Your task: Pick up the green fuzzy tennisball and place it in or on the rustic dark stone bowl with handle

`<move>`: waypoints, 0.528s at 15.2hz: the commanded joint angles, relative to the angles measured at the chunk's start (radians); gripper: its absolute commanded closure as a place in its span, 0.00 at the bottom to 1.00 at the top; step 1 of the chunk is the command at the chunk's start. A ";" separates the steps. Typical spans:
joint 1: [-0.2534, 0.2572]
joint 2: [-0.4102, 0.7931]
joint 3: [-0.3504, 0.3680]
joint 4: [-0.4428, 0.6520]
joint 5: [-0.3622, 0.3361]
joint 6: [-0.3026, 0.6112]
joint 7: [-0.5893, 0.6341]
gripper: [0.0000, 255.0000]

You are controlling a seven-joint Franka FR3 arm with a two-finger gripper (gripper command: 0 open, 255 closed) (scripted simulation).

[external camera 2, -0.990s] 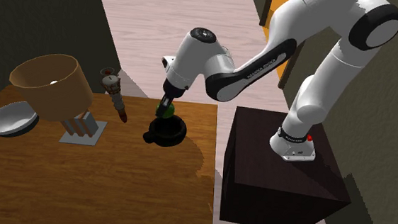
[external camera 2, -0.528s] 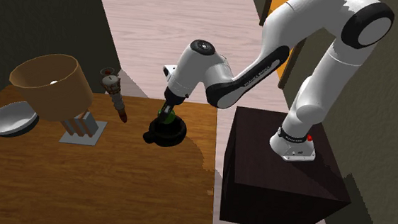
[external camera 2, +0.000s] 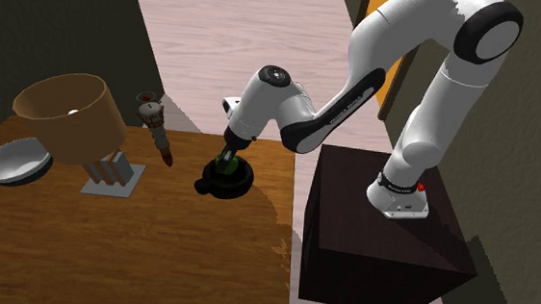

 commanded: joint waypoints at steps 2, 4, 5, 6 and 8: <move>0.000 0.001 0.000 0.000 -0.002 0.001 0.002 1.00; 0.000 0.001 0.000 0.000 -0.002 0.001 0.002 0.00; 0.000 0.001 0.000 0.000 -0.002 0.001 0.002 0.00; 0.000 0.001 0.000 0.000 -0.002 0.001 0.002 0.00; 0.000 0.001 0.000 0.000 -0.002 0.001 0.002 0.00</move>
